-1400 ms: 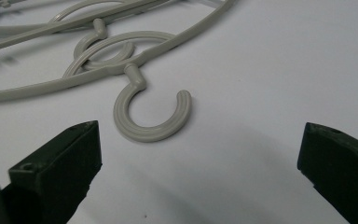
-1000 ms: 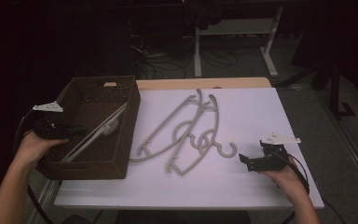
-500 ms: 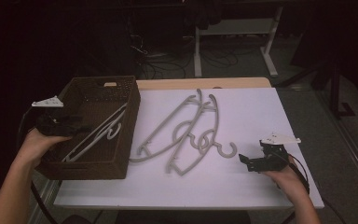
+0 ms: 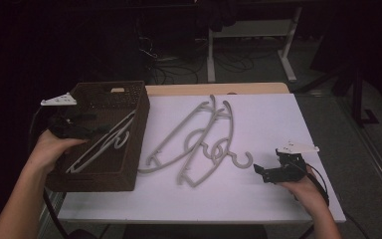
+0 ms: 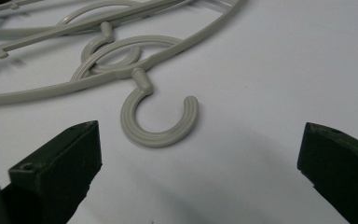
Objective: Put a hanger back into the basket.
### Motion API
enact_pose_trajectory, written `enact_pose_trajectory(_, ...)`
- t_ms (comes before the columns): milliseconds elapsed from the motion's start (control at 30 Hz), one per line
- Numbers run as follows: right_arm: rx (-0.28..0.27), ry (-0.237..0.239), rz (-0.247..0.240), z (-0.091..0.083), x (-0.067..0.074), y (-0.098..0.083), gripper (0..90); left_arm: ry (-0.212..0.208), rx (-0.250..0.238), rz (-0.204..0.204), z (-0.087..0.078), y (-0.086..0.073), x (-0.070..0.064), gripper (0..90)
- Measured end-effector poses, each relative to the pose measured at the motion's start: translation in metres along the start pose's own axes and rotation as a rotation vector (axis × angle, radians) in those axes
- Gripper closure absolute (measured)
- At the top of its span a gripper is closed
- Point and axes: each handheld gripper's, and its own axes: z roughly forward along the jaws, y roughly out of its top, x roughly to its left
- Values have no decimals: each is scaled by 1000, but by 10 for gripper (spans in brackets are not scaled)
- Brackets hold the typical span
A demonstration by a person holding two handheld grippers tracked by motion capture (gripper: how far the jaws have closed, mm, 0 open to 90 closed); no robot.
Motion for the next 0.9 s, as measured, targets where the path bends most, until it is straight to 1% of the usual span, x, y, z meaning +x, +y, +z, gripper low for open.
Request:
enact_pose_trajectory(33,0,0,0,0,0,0,0,0,0,0,0,0,0,120)
enact_pose_trajectory(67,2,1,0,0,0,0,0,-8,-9,10,5,6,-8,97)
enact_pose_trajectory(133,2,2,-1,0,0,0,0,-22,-17,20,10,12,-16,83)
enact_pose_trajectory(167,2,2,-1,0,0,0,0,-22,-17,20,10,12,-16,73)
enact_pose_trajectory(200,2,2,-3,0,-1,-1,0,-32,-20,26,17,17,-24,59)
enact_pose_trajectory(233,2,2,-3,0,-1,-1,0,-32,-20,26,17,17,-24,37)
enact_pose_trajectory(267,3,2,-3,0,-1,-1,0,-45,-22,40,24,22,-32,23)
enact_pose_trajectory(333,3,2,-4,0,-1,-1,0,-54,-19,46,31,28,-41,0)
enact_pose_trajectory(367,3,3,-2,0,-1,-1,0,-60,-21,49,34,30,-45,0)
enact_pose_trajectory(400,3,3,-2,0,-1,-1,0,-60,-21,49,34,30,-45,0)
enact_pose_trajectory(467,-1,3,-6,0,-2,-1,0,-72,-26,60,40,35,-55,0)
enact_pose_trajectory(500,-1,2,-6,0,-2,-1,0,-86,-30,70,47,41,-64,0)
enact_pose_trajectory(533,1,4,-6,0,-2,-1,0,-94,-30,76,50,43,-69,0)
enact_pose_trajectory(567,1,4,-6,0,-2,-1,0,-94,-30,76,50,43,-69,0)
enact_pose_trajectory(600,2,5,-6,0,-2,-1,0,-108,-28,84,57,48,-78,0)
enact_pose_trajectory(700,3,7,-7,0,-2,-1,0,-126,-32,88,68,54,-92,0)
enact_pose_trajectory(733,3,7,-7,0,-2,-1,0,-126,-32,88,68,54,-92,0)
enact_pose_trajectory(767,2,7,-7,0,-2,-1,0,-133,-28,93,77,57,-102,0)
enact_pose_trajectory(900,3,9,-8,1,-2,-1,0,-152,-14,114,96,59,-119,0)
